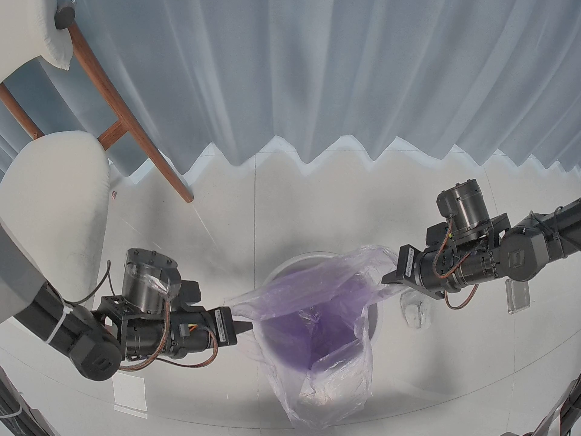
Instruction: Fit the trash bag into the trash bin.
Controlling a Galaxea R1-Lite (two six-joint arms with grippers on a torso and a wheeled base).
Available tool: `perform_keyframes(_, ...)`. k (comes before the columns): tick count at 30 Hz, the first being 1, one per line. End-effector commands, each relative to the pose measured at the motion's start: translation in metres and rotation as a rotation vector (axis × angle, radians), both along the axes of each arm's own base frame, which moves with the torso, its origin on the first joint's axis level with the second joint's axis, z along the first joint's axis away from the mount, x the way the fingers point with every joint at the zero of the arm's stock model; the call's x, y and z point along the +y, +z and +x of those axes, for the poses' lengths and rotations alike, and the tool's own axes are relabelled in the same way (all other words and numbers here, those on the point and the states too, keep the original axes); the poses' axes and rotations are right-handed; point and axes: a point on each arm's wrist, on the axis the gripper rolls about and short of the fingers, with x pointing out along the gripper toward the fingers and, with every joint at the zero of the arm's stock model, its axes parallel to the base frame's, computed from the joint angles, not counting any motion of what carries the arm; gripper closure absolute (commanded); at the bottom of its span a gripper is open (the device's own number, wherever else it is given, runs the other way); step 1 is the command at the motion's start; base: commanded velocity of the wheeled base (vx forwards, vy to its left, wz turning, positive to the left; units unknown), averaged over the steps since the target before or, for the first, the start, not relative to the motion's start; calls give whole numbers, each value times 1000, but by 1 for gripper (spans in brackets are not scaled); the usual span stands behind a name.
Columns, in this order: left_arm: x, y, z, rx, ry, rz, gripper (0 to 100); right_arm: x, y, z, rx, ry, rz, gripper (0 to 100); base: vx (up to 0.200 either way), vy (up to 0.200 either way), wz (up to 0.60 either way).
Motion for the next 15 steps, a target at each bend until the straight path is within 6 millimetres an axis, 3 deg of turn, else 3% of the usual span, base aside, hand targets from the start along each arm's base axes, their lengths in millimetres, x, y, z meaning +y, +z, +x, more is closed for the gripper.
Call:
perform_keyframes(1, -6, 6, 42, 27, 113, -107, 100, -1, -8, 31, -21, -43, 12, 100, 0, 0, 0)
perform_keyframes(7, -17, 16, 82, 31, 173, -212, 100, -11, 7, 73, -107, -119, 55, 100, 0, 0, 0)
perform_keyframes(12, -21, 11, 87, 89, 158, -192, 100, -25, 18, 88, -155, -160, 68, 100, 0, 0, 0)
perform_keyframes(15, -21, -1, 88, 122, 164, -173, 100, -33, 13, 92, -143, -183, 61, 100, 0, 0, 0)
